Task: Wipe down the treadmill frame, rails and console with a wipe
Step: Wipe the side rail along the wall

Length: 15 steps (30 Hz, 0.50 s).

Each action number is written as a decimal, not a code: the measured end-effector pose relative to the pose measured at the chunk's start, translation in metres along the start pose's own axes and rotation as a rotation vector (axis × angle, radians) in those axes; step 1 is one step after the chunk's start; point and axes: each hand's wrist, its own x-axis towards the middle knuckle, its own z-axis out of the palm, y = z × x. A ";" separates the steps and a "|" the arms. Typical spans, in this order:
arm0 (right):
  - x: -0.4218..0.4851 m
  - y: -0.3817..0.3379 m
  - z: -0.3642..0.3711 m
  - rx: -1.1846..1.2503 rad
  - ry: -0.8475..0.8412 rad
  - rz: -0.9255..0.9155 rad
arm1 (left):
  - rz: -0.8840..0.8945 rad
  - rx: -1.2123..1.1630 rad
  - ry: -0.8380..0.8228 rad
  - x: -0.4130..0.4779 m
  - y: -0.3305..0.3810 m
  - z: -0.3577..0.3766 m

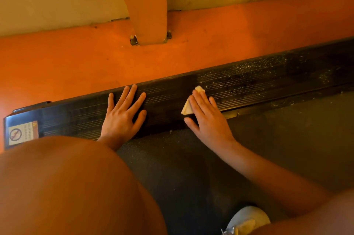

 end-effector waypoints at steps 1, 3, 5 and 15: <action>-0.005 0.002 0.002 -0.010 -0.004 -0.004 | -0.002 0.000 0.003 0.000 0.001 0.000; 0.012 0.005 -0.004 -0.018 -0.033 -0.014 | -0.003 0.000 0.003 0.001 0.002 0.000; 0.044 0.005 -0.014 -0.040 -0.076 -0.006 | -0.006 0.000 -0.009 0.000 0.001 0.000; -0.008 -0.005 -0.001 -0.034 -0.098 -0.022 | -0.002 0.000 -0.004 0.001 0.001 0.000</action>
